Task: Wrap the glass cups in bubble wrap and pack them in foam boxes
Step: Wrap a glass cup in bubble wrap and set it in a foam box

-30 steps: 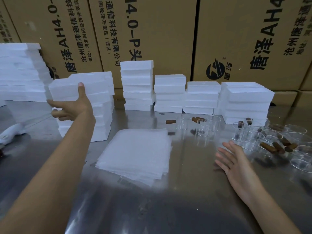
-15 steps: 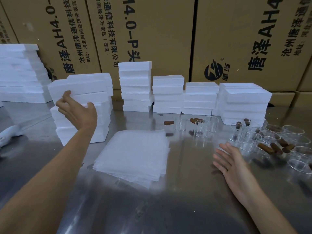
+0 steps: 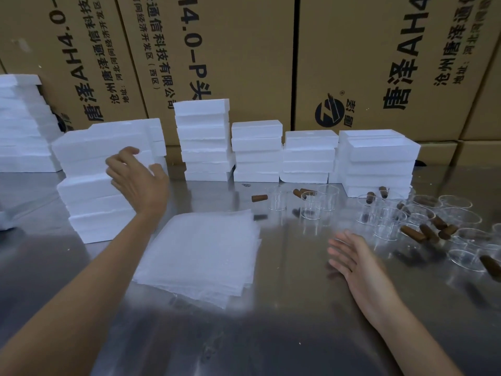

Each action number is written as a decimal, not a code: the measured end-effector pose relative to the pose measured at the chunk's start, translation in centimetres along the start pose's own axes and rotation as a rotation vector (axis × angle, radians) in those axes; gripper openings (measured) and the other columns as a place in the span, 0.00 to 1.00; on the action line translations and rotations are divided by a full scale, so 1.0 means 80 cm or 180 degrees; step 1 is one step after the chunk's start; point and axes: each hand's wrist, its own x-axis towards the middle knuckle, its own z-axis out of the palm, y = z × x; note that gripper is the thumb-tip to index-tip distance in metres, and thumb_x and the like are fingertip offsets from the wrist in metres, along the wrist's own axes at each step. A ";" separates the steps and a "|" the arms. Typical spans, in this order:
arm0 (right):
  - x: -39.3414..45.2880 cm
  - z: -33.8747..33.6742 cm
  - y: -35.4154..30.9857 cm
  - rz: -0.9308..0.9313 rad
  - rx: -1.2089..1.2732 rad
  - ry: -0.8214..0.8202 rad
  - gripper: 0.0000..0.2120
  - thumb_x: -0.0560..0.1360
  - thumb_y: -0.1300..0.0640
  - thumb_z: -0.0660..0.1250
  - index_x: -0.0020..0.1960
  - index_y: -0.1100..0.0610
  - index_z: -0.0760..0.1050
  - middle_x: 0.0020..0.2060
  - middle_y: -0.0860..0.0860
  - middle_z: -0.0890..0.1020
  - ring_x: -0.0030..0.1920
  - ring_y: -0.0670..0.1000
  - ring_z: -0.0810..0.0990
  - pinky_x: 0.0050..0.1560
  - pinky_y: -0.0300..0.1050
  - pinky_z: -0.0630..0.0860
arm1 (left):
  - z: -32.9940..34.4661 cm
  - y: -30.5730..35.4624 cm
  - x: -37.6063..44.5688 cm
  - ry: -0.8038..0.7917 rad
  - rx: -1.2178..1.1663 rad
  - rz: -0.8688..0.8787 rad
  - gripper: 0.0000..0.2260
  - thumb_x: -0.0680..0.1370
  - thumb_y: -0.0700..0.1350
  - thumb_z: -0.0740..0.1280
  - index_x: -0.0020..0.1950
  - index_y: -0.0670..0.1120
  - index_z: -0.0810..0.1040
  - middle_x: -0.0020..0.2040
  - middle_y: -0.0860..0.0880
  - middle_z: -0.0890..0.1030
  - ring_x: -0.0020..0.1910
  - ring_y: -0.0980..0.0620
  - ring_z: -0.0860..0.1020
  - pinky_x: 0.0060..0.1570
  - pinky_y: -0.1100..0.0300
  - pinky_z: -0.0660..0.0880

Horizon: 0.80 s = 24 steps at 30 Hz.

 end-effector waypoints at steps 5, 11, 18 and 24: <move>0.004 -0.002 -0.003 0.0086 0.0121 -0.0035 0.13 0.81 0.53 0.63 0.57 0.61 0.78 0.58 0.62 0.82 0.55 0.56 0.82 0.54 0.46 0.77 | 0.032 0.065 -0.054 -0.0962 -0.0581 0.0923 0.12 0.75 0.37 0.64 0.58 0.41 0.73 0.55 0.40 0.71 0.55 0.39 0.71 0.54 0.49 0.69; 0.019 -0.002 -0.007 0.0369 0.0244 -0.0265 0.16 0.81 0.52 0.60 0.56 0.63 0.77 0.53 0.65 0.83 0.50 0.57 0.82 0.56 0.48 0.76 | 0.086 0.183 -0.161 -0.2716 -0.0983 0.1955 0.14 0.77 0.40 0.65 0.63 0.45 0.72 0.58 0.44 0.71 0.60 0.44 0.71 0.61 0.49 0.69; 0.037 -0.028 -0.021 0.0962 0.0955 -0.0594 0.22 0.79 0.47 0.61 0.62 0.63 0.77 0.53 0.62 0.85 0.51 0.56 0.84 0.57 0.49 0.77 | 0.178 0.358 -0.216 -0.3462 -0.0886 0.1980 0.27 0.79 0.46 0.66 0.75 0.47 0.61 0.69 0.42 0.63 0.68 0.41 0.64 0.67 0.46 0.67; 0.042 -0.033 -0.023 0.1059 0.1117 -0.0579 0.20 0.79 0.48 0.62 0.60 0.63 0.78 0.48 0.61 0.85 0.45 0.55 0.82 0.50 0.47 0.77 | 0.249 0.421 -0.216 -0.3685 -0.0398 0.1593 0.27 0.81 0.48 0.63 0.79 0.50 0.58 0.76 0.39 0.54 0.74 0.38 0.59 0.70 0.45 0.66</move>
